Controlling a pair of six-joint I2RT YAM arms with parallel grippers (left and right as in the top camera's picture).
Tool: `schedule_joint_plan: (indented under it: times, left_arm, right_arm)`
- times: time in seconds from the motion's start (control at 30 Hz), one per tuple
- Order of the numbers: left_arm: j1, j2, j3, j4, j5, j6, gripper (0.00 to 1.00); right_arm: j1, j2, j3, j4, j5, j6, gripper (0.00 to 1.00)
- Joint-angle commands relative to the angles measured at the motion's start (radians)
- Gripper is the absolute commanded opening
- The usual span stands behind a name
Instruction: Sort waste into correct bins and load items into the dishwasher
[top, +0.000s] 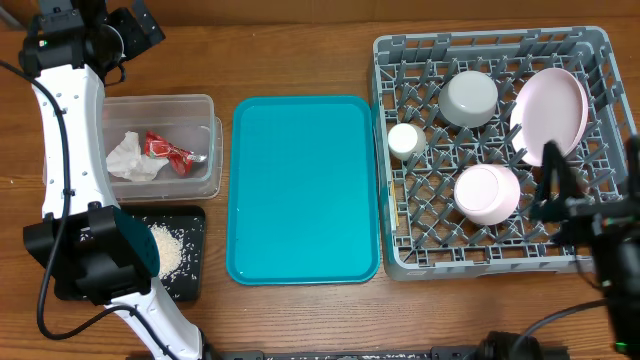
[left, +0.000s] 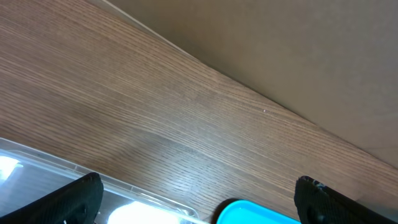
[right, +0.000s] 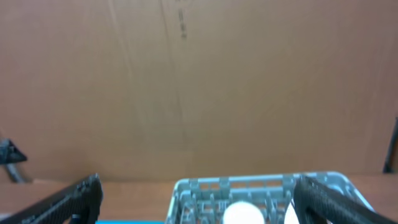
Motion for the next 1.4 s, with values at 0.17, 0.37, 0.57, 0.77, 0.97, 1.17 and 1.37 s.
schedule_joint_plan:
  times: [0.17,0.37,0.57,0.77,0.97,1.17,1.37]
  left_arm:
    - [-0.001,0.013,0.026,0.0,0.008,-0.017,1.0]
    - [-0.001,0.013,0.026,0.0,0.008,-0.017,1.0]
    - [-0.001,0.013,0.026,0.0,0.008,-0.017,1.0]
    - [-0.001,0.013,0.026,0.0,0.008,-0.017,1.0]
    - [-0.001,0.013,0.026,0.0,0.008,-0.017,1.0]
    - [-0.001,0.013,0.026,0.0,0.008,-0.017,1.0]
    - [-0.001,0.013,0.026,0.0,0.008,-0.017,1.0]
  right_arm:
    - [-0.007,-0.234,-0.501,0.344,0.009,0.005,1.0]
    - [0.016,-0.346,-0.799,0.592,0.01,0.009,1.0]
    - [0.073,-0.427,-0.95,0.704,0.011,0.008,1.0]
    - [0.088,-0.433,-0.959,0.699,0.015,0.009,1.0]
    - [0.108,-0.45,-0.961,0.694,0.036,0.009,1.0]
    - [0.113,-0.53,-1.003,0.692,0.037,0.009,1.0]
    - [0.113,-0.54,-1.038,0.703,0.036,0.035,1.0]
